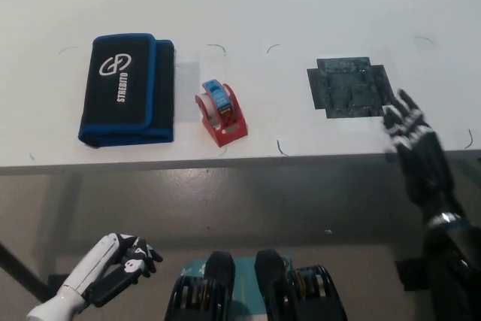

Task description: Use the right hand to move the tape on the right hand side to the notebook on the left hand side

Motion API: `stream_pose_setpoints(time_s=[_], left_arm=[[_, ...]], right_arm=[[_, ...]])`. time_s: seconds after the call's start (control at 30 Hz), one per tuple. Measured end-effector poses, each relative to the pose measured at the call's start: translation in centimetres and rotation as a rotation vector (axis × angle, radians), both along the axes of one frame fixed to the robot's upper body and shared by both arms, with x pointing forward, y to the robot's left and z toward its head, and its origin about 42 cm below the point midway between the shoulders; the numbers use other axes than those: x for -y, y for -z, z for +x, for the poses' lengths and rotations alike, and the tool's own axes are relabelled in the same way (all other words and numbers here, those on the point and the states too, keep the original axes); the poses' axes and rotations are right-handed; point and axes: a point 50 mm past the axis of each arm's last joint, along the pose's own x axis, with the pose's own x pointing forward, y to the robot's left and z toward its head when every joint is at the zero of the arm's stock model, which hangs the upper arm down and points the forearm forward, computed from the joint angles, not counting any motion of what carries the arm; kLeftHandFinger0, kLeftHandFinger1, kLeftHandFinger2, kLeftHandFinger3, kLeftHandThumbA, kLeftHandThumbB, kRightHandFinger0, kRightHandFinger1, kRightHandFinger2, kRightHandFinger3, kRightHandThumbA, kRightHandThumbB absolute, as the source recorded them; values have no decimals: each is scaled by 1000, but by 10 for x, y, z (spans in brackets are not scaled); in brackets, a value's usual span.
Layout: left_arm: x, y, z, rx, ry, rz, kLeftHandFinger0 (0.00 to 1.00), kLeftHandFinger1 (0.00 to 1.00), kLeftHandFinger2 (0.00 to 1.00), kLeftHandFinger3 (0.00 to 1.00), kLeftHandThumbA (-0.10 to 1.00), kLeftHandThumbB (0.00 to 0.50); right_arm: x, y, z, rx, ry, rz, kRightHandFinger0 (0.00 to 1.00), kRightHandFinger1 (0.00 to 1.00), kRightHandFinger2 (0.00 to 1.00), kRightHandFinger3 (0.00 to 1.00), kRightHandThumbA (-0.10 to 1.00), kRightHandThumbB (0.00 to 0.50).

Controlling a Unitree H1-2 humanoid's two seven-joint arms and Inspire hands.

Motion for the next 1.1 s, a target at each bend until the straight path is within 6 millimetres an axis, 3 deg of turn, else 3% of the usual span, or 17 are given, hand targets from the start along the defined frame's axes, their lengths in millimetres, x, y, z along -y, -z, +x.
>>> stream_pose_setpoints(time_s=[0.23, 0.4, 0.6, 1.1], left_arm=[[-1, 1, 1, -4, -2, 1, 372, 400, 507, 672, 704, 130], [-3, -5, 10, 19, -6, 6, 379, 405, 515, 679, 699, 125], [-4, -15, 17, 53, -3, 11, 355, 393, 523, 686, 712, 133], [-9, -8, 10, 29, -10, 19, 381, 399, 507, 685, 666, 116]], right_arm=[[29, 3, -77, 19, 10, -134, 1000, 1000, 1000, 1000, 771, 500], [22, 4, -130, 11, -95, -284, 1000, 1000, 1000, 1000, 783, 480], [9, 8, -133, 0, -155, -337, 1000, 1000, 1000, 1000, 801, 482], [-3, 10, -132, 0, -191, -387, 1000, 1000, 1000, 1000, 786, 497]])
